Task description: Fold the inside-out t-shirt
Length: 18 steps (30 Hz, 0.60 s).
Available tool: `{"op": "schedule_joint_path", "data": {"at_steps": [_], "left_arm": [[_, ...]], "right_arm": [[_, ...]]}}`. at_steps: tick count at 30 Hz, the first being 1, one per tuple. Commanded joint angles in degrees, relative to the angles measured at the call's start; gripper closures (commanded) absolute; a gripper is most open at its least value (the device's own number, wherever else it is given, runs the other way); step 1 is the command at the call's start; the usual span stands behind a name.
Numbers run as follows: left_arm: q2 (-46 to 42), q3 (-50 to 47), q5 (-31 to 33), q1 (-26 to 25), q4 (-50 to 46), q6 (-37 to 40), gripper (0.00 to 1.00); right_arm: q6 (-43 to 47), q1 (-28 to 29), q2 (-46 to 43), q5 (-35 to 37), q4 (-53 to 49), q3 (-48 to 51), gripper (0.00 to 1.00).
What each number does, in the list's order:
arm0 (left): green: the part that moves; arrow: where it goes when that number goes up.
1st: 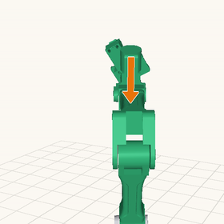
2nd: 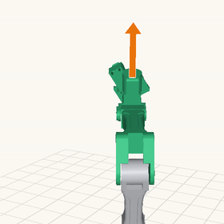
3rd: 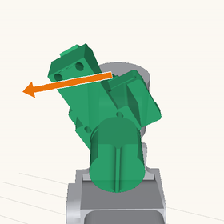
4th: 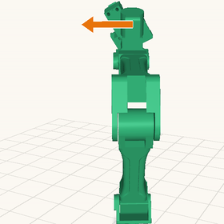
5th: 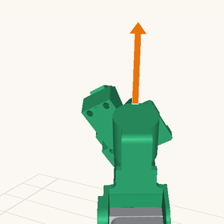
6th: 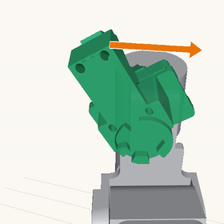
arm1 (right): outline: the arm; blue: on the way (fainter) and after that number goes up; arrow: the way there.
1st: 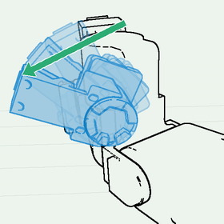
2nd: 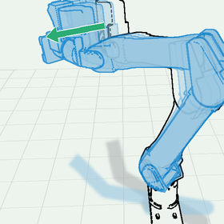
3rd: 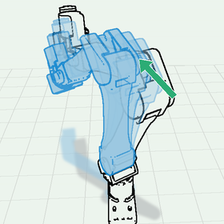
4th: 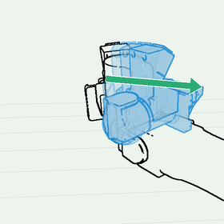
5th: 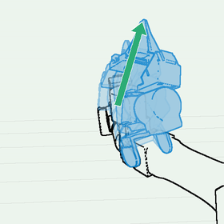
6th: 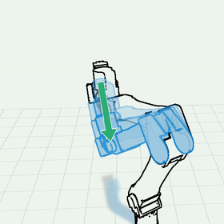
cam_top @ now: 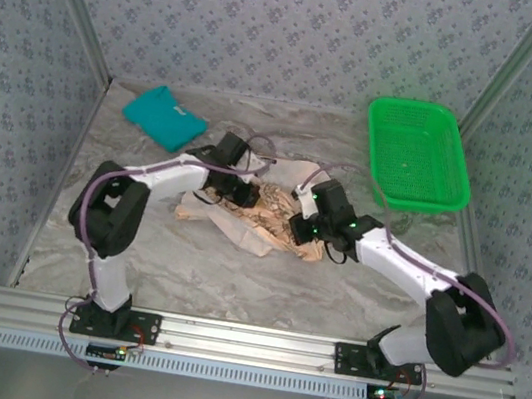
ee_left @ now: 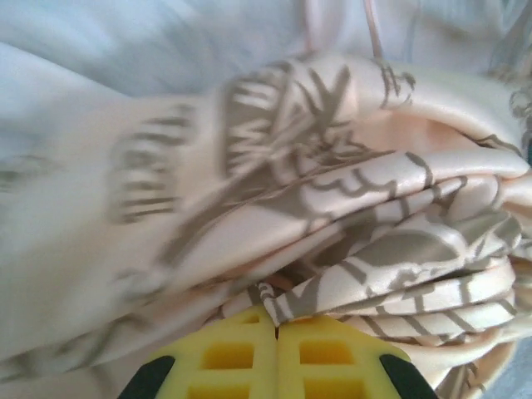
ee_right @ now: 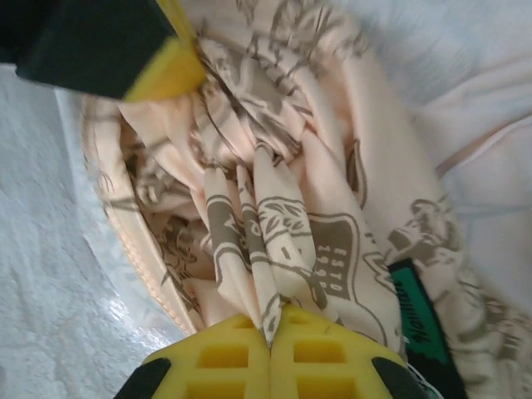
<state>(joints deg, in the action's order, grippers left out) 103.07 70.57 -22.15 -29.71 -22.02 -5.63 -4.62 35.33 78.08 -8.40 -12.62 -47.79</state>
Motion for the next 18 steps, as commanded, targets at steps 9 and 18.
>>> {"op": "schedule_joint_path", "data": {"at_steps": [9,18], "left_arm": [[-27.44,-8.91,-3.84,23.32,3.47,-9.21,1.0],[-14.75,-24.23,-7.1,24.51,16.08,-13.76,0.69]], "right_arm": [[-7.81,-18.19,-17.44,-1.27,-17.61,1.47,1.0],[-13.26,-16.05,-9.08,-2.33,-13.47,8.72,0.76]]}}
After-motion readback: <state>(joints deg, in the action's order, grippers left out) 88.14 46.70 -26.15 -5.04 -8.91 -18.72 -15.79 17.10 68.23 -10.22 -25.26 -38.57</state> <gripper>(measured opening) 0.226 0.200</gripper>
